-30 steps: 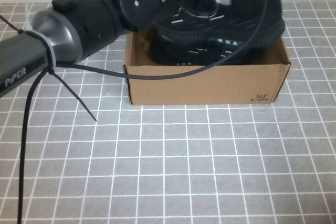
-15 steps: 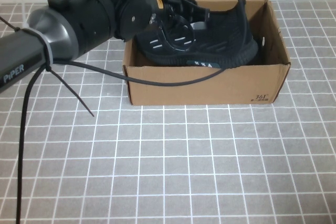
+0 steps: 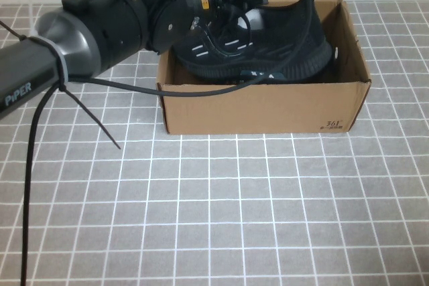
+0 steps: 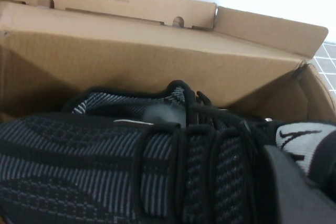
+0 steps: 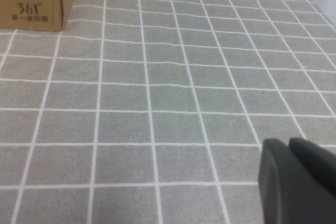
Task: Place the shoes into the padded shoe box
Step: Place the shoe in the shoe box
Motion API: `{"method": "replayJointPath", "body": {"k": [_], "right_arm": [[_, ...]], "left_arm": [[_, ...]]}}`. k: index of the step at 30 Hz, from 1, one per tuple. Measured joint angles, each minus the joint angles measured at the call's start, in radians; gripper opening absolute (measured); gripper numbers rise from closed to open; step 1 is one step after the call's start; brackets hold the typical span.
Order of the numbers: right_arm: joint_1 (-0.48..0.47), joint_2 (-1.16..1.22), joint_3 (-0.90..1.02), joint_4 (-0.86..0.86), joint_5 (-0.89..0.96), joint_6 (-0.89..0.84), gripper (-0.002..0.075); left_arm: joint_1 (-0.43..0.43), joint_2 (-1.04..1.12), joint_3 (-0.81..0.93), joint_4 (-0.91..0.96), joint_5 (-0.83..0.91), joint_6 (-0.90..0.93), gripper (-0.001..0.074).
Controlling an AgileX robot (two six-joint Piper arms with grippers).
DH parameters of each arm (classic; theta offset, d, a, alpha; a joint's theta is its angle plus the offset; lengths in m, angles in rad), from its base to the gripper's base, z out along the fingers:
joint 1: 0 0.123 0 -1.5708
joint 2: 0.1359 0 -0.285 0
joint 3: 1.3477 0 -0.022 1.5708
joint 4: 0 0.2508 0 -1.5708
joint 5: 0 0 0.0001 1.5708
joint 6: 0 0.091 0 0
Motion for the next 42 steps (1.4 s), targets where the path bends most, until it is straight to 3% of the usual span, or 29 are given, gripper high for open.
{"method": "replayJointPath", "body": {"k": [20, 34, 42], "right_arm": [[0.0, 0.0, 0.0, -0.024, 0.0, 0.002, -0.0008], [0.0, 0.0, 0.0, -0.035, 0.0, 0.002, -0.0008], [0.0, 0.0, 0.0, -0.09, 0.0, 0.002, -0.0008]], "left_arm": [[-0.004, 0.078, 0.0, -0.01, -0.098, -0.041, 0.0013], [-0.107, 0.083, 0.0, -0.006, -0.103, -0.058, 0.0013], [-0.104, 0.083, 0.0, -0.008, -0.099, -0.119, 0.0013]]}}
